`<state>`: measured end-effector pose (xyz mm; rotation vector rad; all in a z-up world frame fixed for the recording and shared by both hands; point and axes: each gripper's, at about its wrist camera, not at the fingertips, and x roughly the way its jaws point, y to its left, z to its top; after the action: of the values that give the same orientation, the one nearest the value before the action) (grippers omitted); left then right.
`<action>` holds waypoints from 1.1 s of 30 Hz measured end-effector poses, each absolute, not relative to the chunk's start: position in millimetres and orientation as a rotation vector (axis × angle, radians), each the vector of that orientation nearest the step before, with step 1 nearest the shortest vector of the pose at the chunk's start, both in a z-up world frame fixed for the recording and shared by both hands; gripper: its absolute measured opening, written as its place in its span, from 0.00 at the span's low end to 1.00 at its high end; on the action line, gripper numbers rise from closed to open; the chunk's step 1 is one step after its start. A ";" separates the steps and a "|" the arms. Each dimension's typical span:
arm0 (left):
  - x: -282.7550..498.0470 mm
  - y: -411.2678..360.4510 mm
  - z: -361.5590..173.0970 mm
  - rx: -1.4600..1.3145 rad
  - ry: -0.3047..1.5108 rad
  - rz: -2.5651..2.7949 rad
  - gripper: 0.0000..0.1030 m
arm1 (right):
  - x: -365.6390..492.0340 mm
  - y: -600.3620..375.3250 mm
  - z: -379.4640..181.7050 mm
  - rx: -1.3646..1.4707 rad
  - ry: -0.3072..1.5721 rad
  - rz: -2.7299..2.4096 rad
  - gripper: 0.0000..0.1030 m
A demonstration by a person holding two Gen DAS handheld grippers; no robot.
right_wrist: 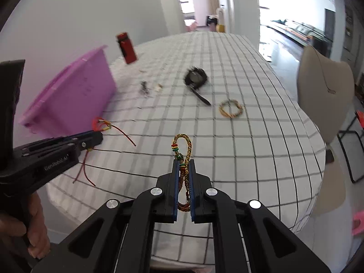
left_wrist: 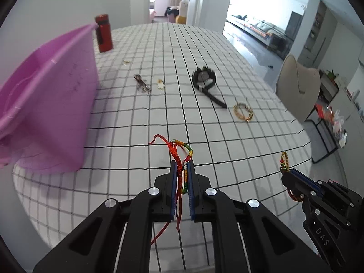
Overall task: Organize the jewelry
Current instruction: 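Carry both bracelets over the pink tub with both tools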
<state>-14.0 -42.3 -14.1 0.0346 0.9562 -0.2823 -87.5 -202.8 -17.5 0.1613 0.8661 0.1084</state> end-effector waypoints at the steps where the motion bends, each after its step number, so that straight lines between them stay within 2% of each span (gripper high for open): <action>1: -16.1 -39.2 -6.9 0.024 0.954 -0.277 0.09 | -87.8 -201.5 -11.2 0.158 0.861 0.123 0.07; 10: -20.1 20.0 61.2 -0.059 0.881 -0.151 0.09 | -64.2 -156.7 51.6 0.135 0.793 0.301 0.07; 18: 15.7 104.5 106.3 -0.093 0.787 -0.034 0.09 | -7.5 -79.6 88.8 0.105 0.739 0.413 0.07; 24: 56.4 162.9 108.8 -0.104 0.777 0.007 0.09 | 44.7 -9.0 99.1 0.094 0.732 0.473 0.07; 33: 110.5 218.0 70.0 -0.092 0.886 0.018 0.09 | 104.2 68.8 83.8 0.073 0.823 0.511 0.07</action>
<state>110.5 218.0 70.0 -0.0915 0.8855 0.0180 104.2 68.8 83.8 0.0728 0.8225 0.5110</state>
